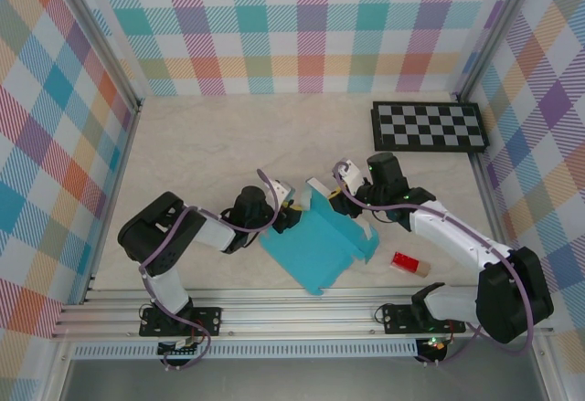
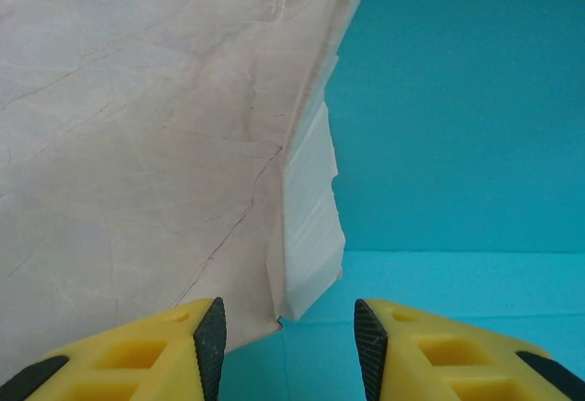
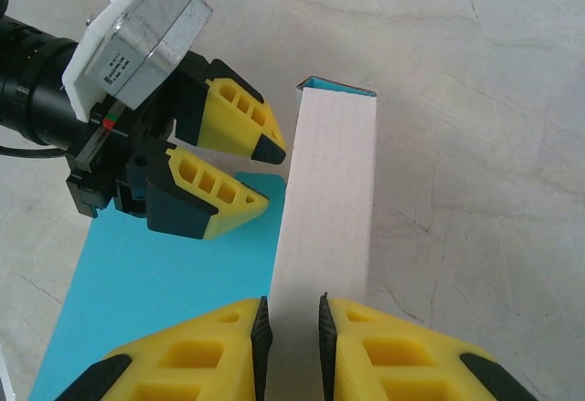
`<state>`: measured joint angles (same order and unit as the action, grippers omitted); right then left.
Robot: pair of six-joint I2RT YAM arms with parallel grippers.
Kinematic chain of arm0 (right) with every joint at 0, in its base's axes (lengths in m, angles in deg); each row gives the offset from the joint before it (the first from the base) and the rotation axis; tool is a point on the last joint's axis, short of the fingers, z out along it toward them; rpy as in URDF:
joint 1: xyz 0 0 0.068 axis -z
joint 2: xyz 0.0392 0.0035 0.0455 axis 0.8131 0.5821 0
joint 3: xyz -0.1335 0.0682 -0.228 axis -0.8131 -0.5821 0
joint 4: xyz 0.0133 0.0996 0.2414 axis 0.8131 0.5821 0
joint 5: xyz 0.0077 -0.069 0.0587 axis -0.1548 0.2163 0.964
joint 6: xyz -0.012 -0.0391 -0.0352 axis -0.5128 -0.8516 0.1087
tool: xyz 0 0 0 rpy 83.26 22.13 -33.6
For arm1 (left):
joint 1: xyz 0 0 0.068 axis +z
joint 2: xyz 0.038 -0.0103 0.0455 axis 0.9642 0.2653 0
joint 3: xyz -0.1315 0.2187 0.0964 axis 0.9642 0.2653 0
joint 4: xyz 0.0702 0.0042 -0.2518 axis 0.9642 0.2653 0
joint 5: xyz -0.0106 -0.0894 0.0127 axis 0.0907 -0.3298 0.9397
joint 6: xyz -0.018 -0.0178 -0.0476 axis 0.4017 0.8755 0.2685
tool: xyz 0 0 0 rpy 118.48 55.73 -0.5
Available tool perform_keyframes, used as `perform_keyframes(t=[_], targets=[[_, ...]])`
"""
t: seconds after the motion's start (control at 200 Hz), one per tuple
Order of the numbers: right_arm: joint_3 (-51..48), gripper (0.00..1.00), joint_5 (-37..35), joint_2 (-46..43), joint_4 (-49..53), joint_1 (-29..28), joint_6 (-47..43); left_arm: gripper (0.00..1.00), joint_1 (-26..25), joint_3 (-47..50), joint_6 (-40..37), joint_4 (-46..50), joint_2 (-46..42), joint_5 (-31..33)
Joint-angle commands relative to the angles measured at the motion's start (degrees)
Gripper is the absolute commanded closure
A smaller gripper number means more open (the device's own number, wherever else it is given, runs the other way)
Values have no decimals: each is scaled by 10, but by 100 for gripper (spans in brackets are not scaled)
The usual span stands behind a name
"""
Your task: Fold the paper box
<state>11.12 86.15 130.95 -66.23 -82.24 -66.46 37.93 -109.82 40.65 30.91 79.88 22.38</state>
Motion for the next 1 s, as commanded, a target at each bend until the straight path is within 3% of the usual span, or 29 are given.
perform_keyframes(t=[0.0, 0.315, 0.63, 0.995], targets=[[-12, 76, 20, -4, 10, -1, 1, 55, -2, -21, -16, -2, 18, -25], [-16, 77, 29, -15, 8, -1, 1, 55, 1, -79, -22, 29, 60, -42], [-15, 77, 35, -18, 10, -1, -2, 61, 1, -95, -45, 57, 78, -41], [-12, 78, 38, -20, 11, -2, -3, 90, -4, -99, -74, 82, 76, -26]])
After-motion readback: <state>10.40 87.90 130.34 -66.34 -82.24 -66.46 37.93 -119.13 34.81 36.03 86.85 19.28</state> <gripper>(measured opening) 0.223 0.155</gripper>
